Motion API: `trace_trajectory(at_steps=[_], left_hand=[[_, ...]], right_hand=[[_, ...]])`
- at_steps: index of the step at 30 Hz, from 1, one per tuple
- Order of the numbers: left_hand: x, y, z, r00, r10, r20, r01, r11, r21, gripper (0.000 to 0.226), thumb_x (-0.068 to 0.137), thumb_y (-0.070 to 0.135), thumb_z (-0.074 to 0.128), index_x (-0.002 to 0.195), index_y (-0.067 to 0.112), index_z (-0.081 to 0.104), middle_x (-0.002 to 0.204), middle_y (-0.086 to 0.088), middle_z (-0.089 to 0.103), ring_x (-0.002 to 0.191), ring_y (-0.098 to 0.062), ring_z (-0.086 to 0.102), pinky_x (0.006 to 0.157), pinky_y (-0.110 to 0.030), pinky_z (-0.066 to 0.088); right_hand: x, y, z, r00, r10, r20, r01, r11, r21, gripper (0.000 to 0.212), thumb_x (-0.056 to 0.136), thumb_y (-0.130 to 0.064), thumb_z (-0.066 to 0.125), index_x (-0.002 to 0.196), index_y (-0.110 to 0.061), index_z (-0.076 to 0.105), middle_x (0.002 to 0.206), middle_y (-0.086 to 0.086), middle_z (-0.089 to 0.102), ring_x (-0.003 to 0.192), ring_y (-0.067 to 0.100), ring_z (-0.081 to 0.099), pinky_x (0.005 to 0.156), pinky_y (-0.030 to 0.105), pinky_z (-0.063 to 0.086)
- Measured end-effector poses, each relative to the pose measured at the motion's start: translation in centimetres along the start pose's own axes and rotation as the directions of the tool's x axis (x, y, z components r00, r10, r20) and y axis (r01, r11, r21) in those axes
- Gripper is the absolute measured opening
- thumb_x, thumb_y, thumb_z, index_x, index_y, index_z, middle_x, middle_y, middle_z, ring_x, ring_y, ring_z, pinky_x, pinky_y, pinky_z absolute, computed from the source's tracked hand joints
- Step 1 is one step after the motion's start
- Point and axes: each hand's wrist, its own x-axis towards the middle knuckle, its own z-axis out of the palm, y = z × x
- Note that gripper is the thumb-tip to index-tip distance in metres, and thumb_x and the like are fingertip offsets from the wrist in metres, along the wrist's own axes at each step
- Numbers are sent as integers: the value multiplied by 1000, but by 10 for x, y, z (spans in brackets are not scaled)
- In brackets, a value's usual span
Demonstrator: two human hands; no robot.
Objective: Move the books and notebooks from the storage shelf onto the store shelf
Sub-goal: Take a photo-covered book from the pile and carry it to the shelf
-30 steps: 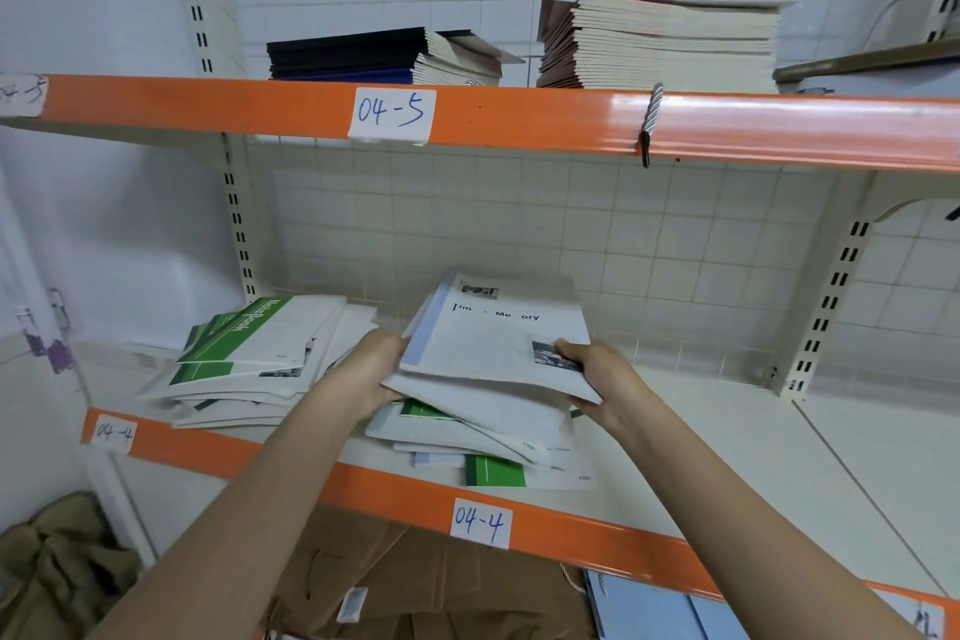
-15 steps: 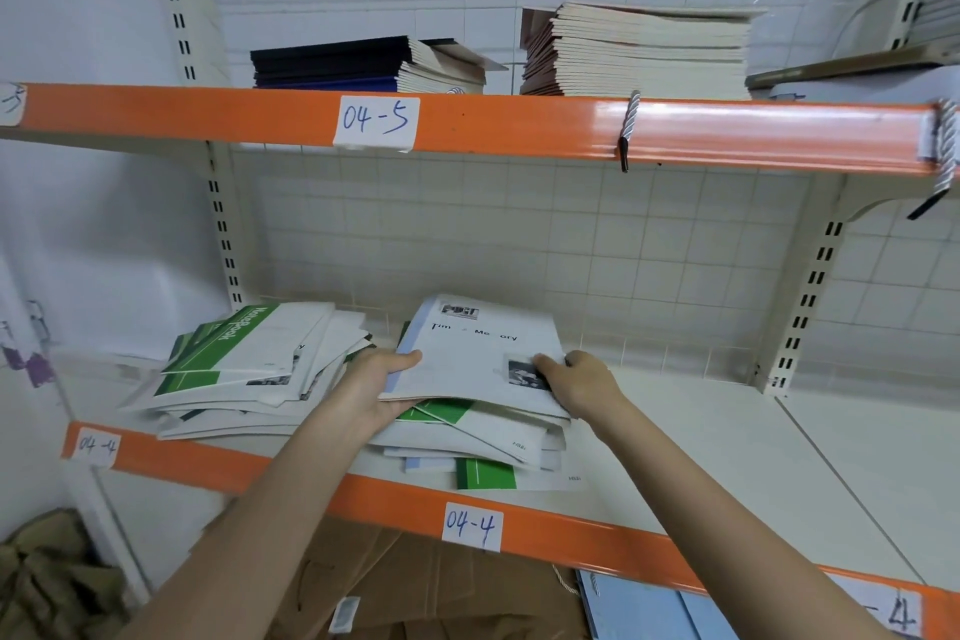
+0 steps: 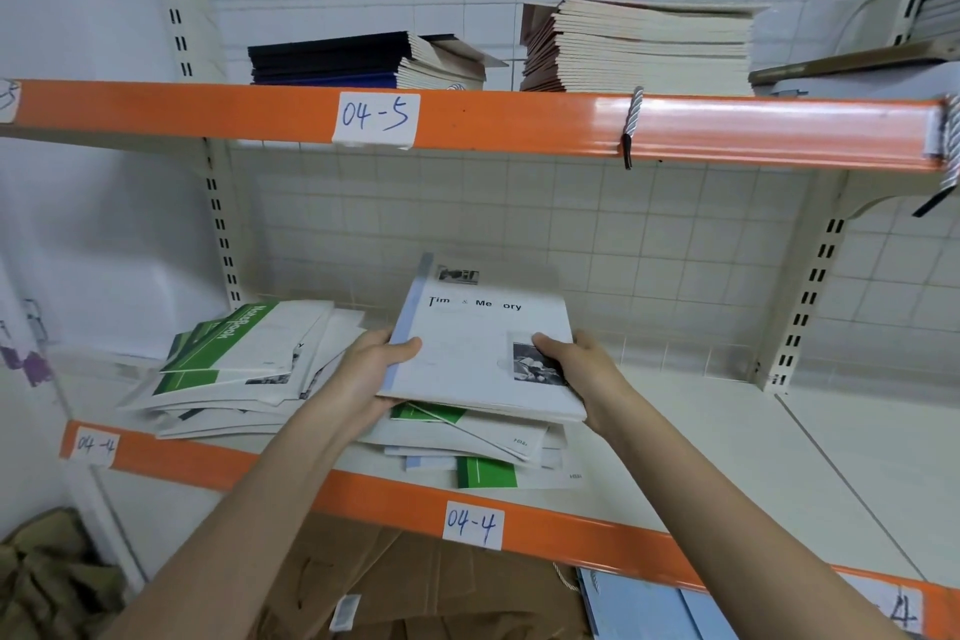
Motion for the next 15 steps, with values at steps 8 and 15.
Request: trace_trajectory(at_steps=[8, 15], left_hand=[[3, -7, -12, 997, -59, -53, 62, 996, 60, 30, 99, 24, 47, 126, 12, 53, 111, -9, 67, 93, -24, 66, 66, -30, 54], [18, -5, -11, 986, 53, -157, 12, 923, 385, 36, 101, 27, 41, 127, 5, 51, 119, -5, 58, 112, -24, 54, 94, -33, 40]], right_hand=[[5, 1, 7, 982, -188, 25, 186, 932, -310, 30, 92, -32, 59, 106, -7, 50, 105, 14, 65, 92, 28, 64, 80, 39, 50], [7, 3, 8, 994, -112, 15, 113, 968, -222, 19, 93, -29, 58, 91, -13, 48, 90, 8, 63, 75, 23, 61, 64, 31, 48]])
